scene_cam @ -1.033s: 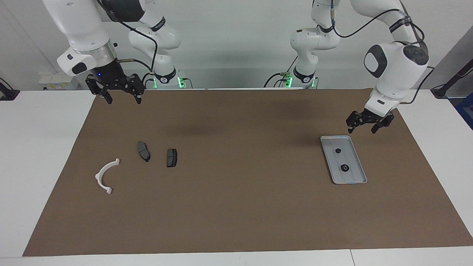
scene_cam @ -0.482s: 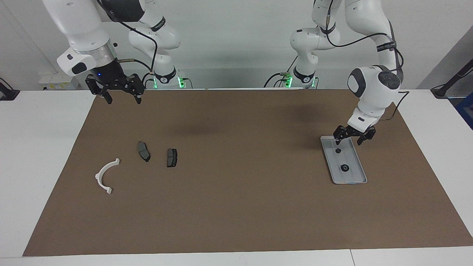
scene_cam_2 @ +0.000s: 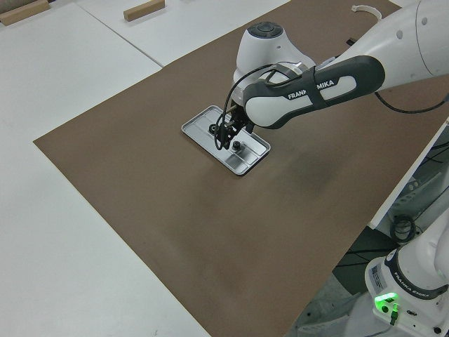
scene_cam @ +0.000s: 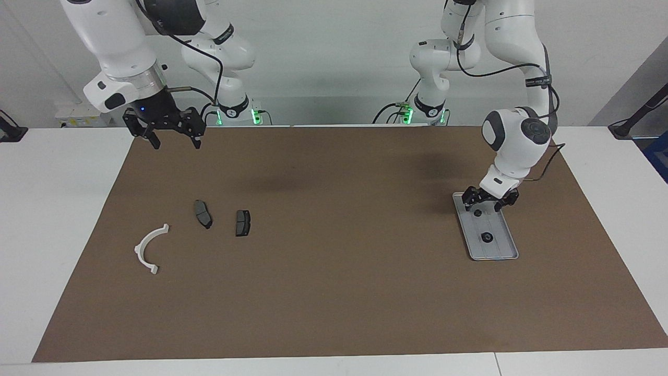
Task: Place bearing gear from tray to pile
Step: 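Reach the left gripper to the tray and grasp a small dark part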
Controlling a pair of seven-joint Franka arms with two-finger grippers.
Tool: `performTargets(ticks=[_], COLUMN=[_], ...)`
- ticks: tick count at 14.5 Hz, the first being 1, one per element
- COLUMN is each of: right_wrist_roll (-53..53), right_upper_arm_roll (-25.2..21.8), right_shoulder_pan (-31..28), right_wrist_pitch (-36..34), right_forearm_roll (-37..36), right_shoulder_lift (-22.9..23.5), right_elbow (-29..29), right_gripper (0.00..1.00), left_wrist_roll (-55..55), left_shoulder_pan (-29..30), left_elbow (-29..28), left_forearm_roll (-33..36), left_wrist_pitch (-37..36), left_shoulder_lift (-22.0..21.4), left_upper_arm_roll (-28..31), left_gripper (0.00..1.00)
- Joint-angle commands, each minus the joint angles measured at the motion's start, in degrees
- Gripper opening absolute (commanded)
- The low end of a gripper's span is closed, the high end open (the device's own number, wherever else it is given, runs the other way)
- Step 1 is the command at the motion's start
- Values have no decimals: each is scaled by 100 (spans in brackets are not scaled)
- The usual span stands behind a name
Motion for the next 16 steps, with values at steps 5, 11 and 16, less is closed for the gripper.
performTargets(ticks=[5, 11, 16], right_wrist_roll=[194, 344, 371], right_upper_arm_roll=[24, 24, 24], right_shoulder_pan=[-37, -28, -10], right_wrist_pitch=[1669, 2453, 2576], right_forearm_roll=[20, 20, 20], right_shoulder_lift=[66, 734, 884], right_elbow=[-1364, -1383, -1383], right_gripper=[100, 100, 100], left_wrist_roll=[-56, -548, -557], left_shoulder_pan=[-87, -166, -175], left_elbow=[-156, -148, 1481], left_forearm_roll=[30, 30, -83], left_wrist_pitch=[222, 310, -1827], left_shoulder_lift=[53, 70, -26], left_upper_arm_roll=[38, 29, -24], left_gripper=[79, 0, 0])
